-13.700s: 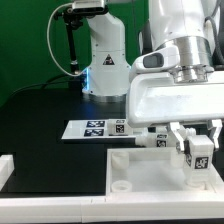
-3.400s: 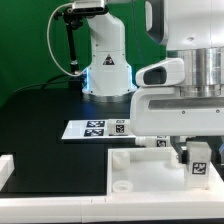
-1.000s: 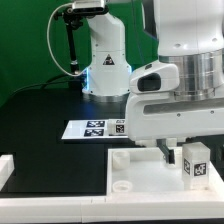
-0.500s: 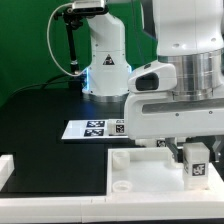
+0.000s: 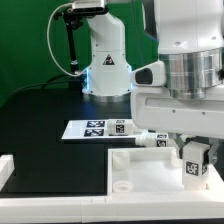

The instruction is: Assemble one leg

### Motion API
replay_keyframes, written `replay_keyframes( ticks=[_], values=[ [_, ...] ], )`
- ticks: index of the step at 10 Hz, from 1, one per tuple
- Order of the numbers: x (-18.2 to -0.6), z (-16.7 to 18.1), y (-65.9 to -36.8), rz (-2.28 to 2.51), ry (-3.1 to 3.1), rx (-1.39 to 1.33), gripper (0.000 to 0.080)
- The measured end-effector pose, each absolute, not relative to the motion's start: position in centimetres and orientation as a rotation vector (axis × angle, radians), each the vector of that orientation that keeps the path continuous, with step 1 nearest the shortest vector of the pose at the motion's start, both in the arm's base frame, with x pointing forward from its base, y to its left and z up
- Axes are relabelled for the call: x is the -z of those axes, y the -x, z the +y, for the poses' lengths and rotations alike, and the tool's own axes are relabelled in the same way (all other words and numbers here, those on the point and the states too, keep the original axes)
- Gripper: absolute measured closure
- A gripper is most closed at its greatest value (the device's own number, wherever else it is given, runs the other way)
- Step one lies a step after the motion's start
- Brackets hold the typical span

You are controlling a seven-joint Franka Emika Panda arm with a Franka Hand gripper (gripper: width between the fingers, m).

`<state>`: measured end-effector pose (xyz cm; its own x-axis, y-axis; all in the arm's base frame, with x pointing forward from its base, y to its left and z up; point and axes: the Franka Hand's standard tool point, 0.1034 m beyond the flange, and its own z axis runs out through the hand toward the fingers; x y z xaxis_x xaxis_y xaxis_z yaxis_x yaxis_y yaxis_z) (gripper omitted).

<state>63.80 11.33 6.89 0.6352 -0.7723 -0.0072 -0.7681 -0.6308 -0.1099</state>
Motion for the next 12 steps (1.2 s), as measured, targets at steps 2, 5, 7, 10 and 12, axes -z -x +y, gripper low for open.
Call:
replay_keyframes(
  ticks=[2, 5, 7, 10, 12],
  values=[
    [-6.88, 11.33, -63.95, 1.699, 2.500, 0.046, 0.0514],
    [-6.87, 11.30, -64.05, 2.152, 2.038, -0.011, 0.0512],
    [-6.89, 11.22, -64.12, 2.288, 1.875, -0.042, 0.0512],
    [-6.85, 11.25, -64.13, 2.407, 1.714, -0.061, 0.0512],
    [-6.79, 11.26, -64.09, 2.406, 1.717, -0.061, 0.0435]
  ],
)
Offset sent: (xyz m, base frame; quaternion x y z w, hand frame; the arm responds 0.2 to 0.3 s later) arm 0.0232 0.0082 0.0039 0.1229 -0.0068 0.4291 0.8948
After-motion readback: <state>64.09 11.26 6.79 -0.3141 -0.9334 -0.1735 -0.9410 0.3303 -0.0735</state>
